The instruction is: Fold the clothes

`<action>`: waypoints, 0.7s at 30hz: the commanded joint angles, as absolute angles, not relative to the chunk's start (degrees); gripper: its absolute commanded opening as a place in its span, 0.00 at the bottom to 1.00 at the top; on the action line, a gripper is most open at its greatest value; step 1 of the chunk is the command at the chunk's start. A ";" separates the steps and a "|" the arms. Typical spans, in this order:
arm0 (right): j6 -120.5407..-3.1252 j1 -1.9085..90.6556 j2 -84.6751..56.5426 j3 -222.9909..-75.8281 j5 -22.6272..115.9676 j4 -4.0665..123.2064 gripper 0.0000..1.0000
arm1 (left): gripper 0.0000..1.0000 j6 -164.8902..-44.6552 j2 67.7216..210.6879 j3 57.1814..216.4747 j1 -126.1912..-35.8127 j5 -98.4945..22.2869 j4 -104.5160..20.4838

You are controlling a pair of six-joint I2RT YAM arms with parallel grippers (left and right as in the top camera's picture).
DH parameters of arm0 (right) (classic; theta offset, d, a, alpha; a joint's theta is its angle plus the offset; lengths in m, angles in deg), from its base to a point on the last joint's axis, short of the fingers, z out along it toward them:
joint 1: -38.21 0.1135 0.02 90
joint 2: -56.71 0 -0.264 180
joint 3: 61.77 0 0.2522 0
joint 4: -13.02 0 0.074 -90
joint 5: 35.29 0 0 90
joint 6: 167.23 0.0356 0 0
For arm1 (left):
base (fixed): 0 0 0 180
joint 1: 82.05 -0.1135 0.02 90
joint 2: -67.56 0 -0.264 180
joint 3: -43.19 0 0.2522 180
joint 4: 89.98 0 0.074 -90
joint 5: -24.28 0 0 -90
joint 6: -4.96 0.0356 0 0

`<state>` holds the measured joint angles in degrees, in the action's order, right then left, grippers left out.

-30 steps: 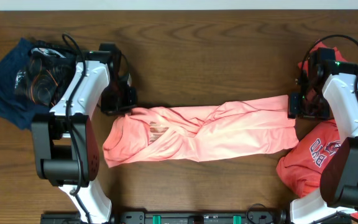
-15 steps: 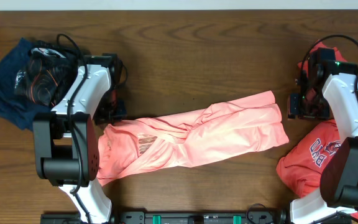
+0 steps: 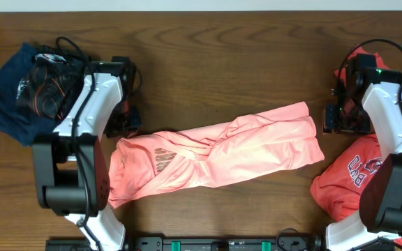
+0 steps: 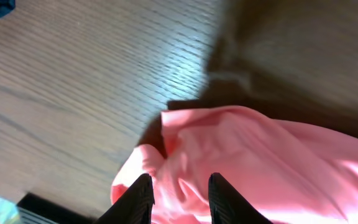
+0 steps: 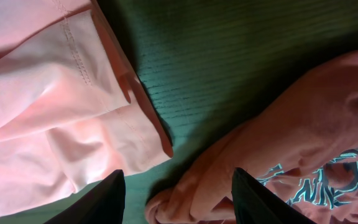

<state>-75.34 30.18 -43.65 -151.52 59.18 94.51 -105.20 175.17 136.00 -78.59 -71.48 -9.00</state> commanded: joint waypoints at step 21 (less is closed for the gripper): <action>-76.30 29.98 -43.74 -151.19 59.18 94.97 0.54 | 0.52 -101.46 174.67 130.49 -72.90 -57.58 -18.25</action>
